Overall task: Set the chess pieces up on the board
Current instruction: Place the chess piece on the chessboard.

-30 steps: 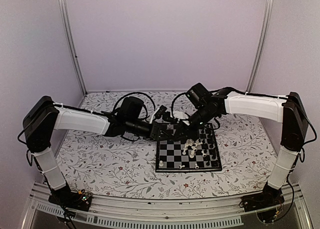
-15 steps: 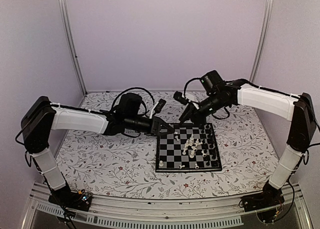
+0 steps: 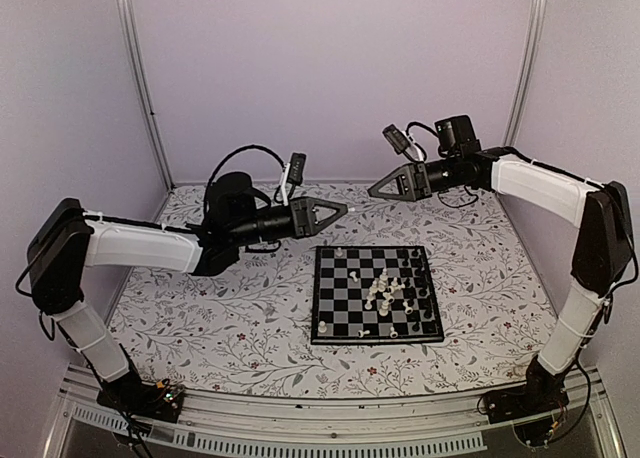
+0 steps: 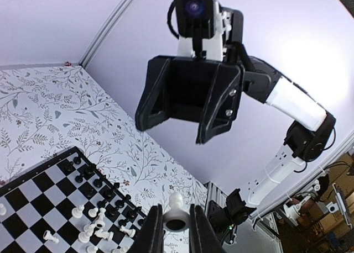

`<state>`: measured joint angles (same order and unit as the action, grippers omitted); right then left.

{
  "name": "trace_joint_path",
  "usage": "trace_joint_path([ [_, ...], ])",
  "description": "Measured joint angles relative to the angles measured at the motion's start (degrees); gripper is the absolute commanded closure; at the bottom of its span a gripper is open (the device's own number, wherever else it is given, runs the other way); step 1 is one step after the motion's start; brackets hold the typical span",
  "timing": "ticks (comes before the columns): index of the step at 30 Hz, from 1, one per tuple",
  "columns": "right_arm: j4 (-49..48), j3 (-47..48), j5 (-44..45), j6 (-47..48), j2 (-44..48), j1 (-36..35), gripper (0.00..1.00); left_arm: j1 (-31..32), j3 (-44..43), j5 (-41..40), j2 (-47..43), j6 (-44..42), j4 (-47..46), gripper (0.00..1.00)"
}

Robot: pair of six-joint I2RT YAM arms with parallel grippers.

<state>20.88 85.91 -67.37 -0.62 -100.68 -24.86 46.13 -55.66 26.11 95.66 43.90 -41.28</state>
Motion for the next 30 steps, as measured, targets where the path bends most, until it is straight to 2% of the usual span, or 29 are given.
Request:
trace_joint_path([
  [5,-1.9,-0.5,-3.3,-4.1,-1.5,-1.4,0.55,0.0,0.0,-0.9,0.9,1.4,-3.3,0.89],
  [15,-3.3,-0.5,-4.8,-6.1,-1.6,-3.1,0.67,0.3,-0.2,-1.0,3.1,3.1,-5.9,0.89],
  [30,-3.5,-1.0,-4.4,-6.0,-2.1,-4.4,0.69,0.5,-0.9,-0.8,4.4,4.1,-7.0,0.88],
])
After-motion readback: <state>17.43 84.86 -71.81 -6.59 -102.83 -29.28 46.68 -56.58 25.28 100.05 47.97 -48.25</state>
